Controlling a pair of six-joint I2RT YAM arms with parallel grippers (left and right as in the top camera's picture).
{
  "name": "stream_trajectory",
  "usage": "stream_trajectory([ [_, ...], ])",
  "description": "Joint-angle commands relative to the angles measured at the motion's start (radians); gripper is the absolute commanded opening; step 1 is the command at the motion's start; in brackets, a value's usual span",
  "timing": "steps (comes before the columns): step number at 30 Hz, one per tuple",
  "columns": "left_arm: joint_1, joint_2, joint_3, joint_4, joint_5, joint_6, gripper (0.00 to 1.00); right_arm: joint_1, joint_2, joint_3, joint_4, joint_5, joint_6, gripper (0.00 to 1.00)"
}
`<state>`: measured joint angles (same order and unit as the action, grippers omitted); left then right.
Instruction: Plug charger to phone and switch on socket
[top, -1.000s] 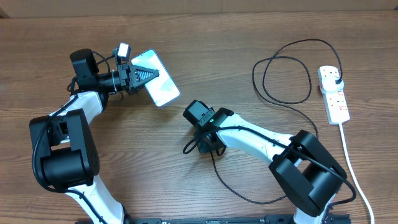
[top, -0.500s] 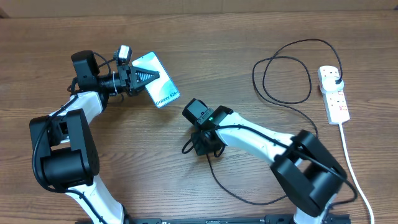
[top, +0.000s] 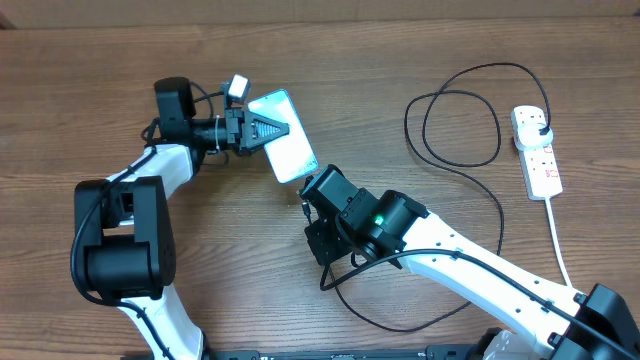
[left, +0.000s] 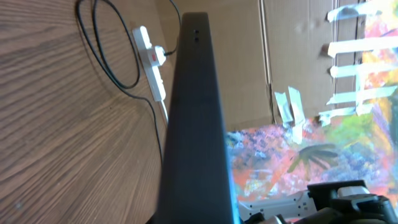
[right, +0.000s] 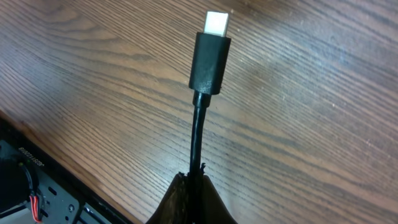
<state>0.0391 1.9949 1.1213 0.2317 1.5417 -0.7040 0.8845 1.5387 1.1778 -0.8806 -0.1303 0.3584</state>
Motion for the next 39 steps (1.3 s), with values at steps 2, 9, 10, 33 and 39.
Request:
stream_trajectory([
  [2, -0.012, -0.004, 0.019, 0.004, 0.039, 0.033, 0.04, -0.004, -0.002, -0.001, 0.011, -0.003, -0.074, 0.04],
  [9, -0.013, -0.004, 0.019, -0.035, 0.041, 0.031, 0.04, -0.031, -0.001, 0.000, 0.016, 0.065, -0.103, 0.04],
  [10, -0.013, -0.004, 0.019, -0.048, 0.041, 0.032, 0.04, -0.039, -0.002, -0.001, 0.018, 0.064, -0.103, 0.04],
  [33, -0.033, -0.004, 0.019, -0.054, 0.041, 0.031, 0.04, -0.089, 0.023, 0.000, 0.069, -0.051, -0.211, 0.04],
  [39, -0.042, -0.004, 0.019, -0.056, 0.042, 0.047, 0.04, -0.122, 0.021, 0.000, 0.030, -0.051, -0.211, 0.04],
])
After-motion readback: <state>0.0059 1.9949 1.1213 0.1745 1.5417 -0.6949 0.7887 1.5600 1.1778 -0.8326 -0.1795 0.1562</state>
